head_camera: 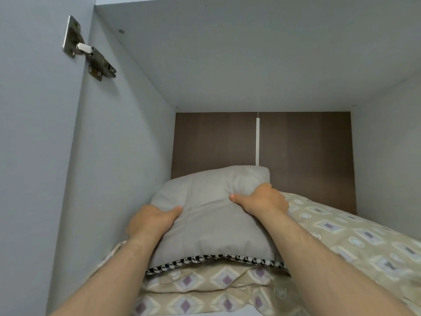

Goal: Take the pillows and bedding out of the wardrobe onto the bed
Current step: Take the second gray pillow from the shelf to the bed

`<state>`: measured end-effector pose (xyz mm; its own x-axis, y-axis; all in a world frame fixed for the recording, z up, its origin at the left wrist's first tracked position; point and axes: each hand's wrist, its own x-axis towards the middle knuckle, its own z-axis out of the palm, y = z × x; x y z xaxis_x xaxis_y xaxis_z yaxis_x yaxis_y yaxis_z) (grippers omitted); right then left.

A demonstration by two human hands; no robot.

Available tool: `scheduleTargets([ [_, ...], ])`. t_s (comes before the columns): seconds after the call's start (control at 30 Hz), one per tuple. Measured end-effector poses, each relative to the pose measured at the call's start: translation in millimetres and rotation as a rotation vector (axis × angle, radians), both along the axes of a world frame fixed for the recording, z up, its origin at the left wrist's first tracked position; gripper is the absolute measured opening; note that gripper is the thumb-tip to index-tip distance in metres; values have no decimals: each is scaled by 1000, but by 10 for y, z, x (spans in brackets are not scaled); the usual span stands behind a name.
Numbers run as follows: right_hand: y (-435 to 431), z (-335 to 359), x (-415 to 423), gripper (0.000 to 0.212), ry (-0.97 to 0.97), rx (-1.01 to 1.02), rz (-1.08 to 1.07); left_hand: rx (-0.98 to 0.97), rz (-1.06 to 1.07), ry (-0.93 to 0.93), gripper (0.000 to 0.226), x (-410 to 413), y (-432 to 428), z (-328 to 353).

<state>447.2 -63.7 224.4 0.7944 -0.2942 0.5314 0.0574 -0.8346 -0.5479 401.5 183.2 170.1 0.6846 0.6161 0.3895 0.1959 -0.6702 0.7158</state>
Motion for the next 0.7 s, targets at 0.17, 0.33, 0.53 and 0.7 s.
scheduleTargets([
  [0.17,13,-235,-90,64,-239,41,98,-24,-28,-159,60,23,22,-59],
  [0.33,-96,-233,-438,58,-402,212,232,-90,-84,-501,44,-97,-18,33],
  [0.53,-487,-46,-1145,56,-558,228,236,-76,-150,-745,44,-526,-395,157],
  [0.7,-961,-88,-1773,58,-579,267,203,-71,-227,-810,42,-1033,-859,144],
])
